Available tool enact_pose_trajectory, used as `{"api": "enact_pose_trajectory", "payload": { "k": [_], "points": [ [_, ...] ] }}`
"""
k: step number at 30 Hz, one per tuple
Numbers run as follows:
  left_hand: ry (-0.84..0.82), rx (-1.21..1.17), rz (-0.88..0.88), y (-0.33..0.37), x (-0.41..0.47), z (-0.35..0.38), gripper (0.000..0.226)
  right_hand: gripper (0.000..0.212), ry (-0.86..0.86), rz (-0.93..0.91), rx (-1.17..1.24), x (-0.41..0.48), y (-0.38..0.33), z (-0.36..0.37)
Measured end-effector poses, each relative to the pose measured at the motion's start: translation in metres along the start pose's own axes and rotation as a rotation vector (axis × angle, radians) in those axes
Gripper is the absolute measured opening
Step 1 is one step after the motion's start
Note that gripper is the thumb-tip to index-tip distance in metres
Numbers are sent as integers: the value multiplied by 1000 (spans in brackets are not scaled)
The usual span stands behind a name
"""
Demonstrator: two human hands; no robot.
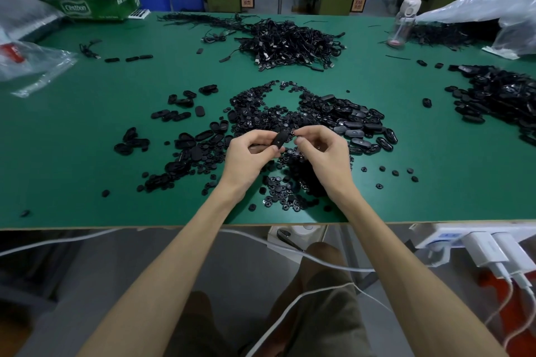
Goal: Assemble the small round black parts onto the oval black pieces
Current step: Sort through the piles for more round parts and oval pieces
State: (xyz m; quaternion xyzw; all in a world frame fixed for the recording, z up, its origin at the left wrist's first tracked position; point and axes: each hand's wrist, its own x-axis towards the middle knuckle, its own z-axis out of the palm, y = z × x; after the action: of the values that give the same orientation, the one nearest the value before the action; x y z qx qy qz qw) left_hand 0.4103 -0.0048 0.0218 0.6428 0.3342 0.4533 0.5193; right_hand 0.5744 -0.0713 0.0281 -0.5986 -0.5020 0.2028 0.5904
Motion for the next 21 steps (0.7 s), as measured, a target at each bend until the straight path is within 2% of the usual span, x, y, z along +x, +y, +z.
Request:
{"api": "enact_pose_trajectory", "payload": {
  "k": [6, 21],
  "points": [
    [-2, 18, -18, -1, 1, 0, 21, 9, -27, 23, 78, 0, -2, 0],
    [-27, 98, -12, 3, -2, 3, 17, 6, -91, -23, -104, 0, -2, 2]
  ]
}}
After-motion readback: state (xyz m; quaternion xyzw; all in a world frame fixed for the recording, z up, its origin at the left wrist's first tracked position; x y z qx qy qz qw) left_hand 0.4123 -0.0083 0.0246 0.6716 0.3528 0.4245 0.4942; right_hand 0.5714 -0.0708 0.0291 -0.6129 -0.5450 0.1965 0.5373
